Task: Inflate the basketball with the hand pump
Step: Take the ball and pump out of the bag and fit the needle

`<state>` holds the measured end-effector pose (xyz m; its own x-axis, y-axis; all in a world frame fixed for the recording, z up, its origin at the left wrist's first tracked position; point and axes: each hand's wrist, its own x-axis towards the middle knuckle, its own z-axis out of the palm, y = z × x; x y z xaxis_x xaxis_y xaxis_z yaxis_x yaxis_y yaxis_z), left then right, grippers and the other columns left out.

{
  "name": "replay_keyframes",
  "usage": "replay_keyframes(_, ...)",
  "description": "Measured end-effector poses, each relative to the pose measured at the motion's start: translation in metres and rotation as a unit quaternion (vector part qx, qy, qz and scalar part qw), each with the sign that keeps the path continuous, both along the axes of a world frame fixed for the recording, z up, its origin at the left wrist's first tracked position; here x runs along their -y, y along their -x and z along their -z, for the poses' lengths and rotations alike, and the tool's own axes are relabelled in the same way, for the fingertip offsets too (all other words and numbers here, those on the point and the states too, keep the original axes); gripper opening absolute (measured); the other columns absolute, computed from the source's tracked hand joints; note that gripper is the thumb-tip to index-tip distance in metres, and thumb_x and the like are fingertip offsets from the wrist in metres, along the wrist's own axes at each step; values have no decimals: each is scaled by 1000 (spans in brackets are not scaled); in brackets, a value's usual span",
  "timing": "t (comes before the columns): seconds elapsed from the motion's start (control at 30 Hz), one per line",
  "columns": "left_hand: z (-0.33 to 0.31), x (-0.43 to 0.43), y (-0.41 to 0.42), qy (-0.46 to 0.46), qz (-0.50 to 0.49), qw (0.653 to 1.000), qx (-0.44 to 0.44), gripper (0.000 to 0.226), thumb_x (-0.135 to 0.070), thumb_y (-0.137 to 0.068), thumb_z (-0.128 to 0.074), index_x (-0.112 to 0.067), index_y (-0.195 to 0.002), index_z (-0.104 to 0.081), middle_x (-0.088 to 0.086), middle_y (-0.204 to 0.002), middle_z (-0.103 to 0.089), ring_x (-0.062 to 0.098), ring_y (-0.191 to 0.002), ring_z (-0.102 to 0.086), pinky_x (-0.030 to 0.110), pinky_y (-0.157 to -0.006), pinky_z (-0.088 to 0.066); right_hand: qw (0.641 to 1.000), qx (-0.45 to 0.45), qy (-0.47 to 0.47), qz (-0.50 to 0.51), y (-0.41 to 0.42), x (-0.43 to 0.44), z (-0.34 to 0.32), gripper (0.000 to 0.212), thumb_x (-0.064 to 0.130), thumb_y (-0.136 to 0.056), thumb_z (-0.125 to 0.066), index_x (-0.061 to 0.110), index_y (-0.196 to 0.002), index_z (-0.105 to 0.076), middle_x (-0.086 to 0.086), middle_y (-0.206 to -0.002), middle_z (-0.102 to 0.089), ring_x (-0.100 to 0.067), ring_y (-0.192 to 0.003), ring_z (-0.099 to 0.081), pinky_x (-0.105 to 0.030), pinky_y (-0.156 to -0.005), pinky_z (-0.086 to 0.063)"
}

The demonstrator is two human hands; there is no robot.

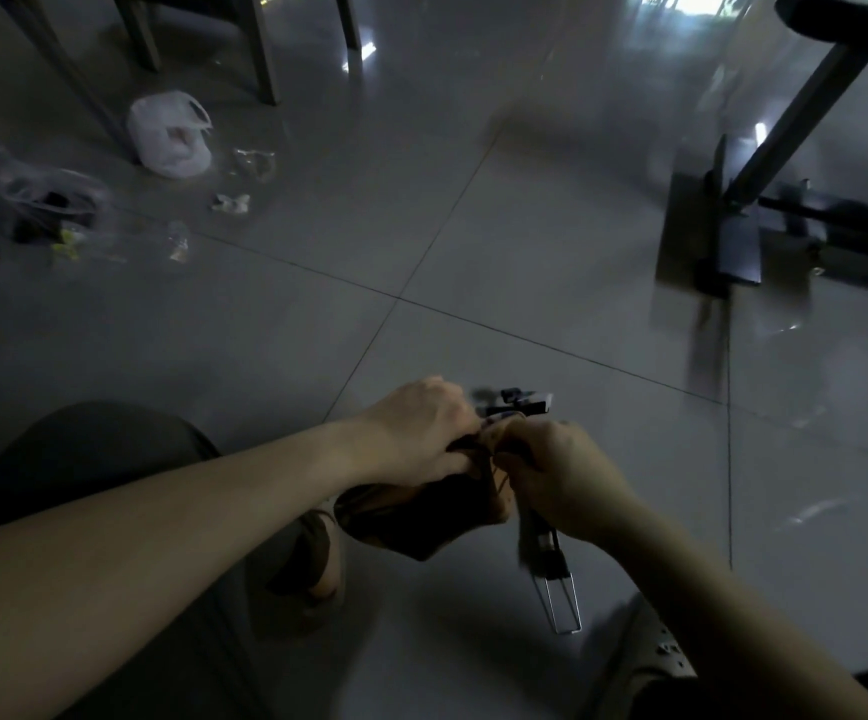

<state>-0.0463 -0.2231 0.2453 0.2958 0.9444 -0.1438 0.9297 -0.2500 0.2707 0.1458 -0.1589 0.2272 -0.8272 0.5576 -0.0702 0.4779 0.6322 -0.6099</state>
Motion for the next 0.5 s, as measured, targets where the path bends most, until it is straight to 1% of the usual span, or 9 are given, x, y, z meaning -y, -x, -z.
replay_keyframes(0.03, 2, 1, -1, 1, 3, 1000, 9, 25, -36, -98, -58, -23, -80, -46, -10, -76, -33, 13, -79, -36, 26, -67, -23, 1000, -2, 12, 4, 0, 2, 0, 20, 13, -98, -54, 24, -102, -69, 11, -91, -64, -4, -76, -61, -27, -71, -54)
replay_keyframes(0.1, 4, 4, -3, -11, 9, 1000, 16, 25, -34, -97, -58, -22, -79, -47, -14, -74, -29, 12, -77, -35, 21, -63, -21, 996, -10, 85, 19, 0, 5, -3, 19, 9, -99, -52, 18, -97, -69, 2, -83, -64, -11, -65, -66, -30, -62, -57)
replay_keyframes(0.17, 5, 6, -5, -37, 15, 999, 9, 23, -32, -96, -59, -22, -79, -47, -13, -72, -27, 12, -75, -32, 24, -62, -19, 985, -21, 166, 30, 0, 5, -10, 22, 4, -100, -49, 10, -94, -69, -4, -70, -66, -18, -55, -67, -30, -52, -57)
replay_keyframes(0.2, 7, 6, -6, -56, 17, 998, 1, 23, -31, -95, -59, -22, -78, -48, -11, -72, -28, 12, -74, -32, 26, -63, -16, 980, -23, 197, 34, 0, 4, -13, 24, 2, -100, -48, 9, -92, -69, -5, -66, -67, -21, -54, -68, -30, -50, -56)
replay_keyframes(0.27, 12, 8, -7, -101, 32, 994, -21, 24, -31, -90, -63, -22, -73, -50, -8, -71, -38, 13, -72, -34, 27, -67, -19, 969, -16, 244, 40, 0, 3, -16, 30, 3, -101, -48, 16, -83, -68, -7, -65, -68, -23, -54, -69, -31, -51, -57)
replay_keyframes(0.3, 15, 9, -8, -111, 45, 992, -37, 23, -32, -88, -65, -22, -71, -53, -6, -70, -45, 14, -70, -37, 28, -68, -24, 963, -8, 265, 43, 1, 4, -15, 31, 5, -102, -48, 18, -80, -66, -7, -66, -68, -23, -55, -69, -32, -52, -58)
replay_keyframes(0.37, 21, 8, -8, -108, 67, 990, -63, 21, -33, -85, -66, -21, -70, -58, -5, -69, -56, 16, -70, -46, 31, -69, -36, 949, 5, 311, 59, 3, 5, -12, 28, 8, -102, -49, 19, -82, -65, -10, -70, -68, -23, -55, -68, -33, -53, -58)
replay_keyframes(0.43, 20, 3, -6, -104, 73, 989, -72, 20, -33, -84, -66, -21, -70, -59, -3, -71, -59, 18, -72, -50, 32, -70, -36, 936, 3, 344, 72, 4, 0, -9, 23, 11, -103, -48, 15, -90, -66, -15, -76, -69, -23, -57, -68, -32, -54, -58)
replay_keyframes(0.5, 13, -4, -3, -111, 60, 990, -57, 18, -32, -87, -63, -19, -73, -61, -1, -74, -58, 19, -75, -50, 31, -69, -30, 928, -12, 364, 85, 6, -8, -15, 21, 12, -103, -49, 13, -95, -67, -15, -80, -71, -23, -61, -69, -32, -56, -59)
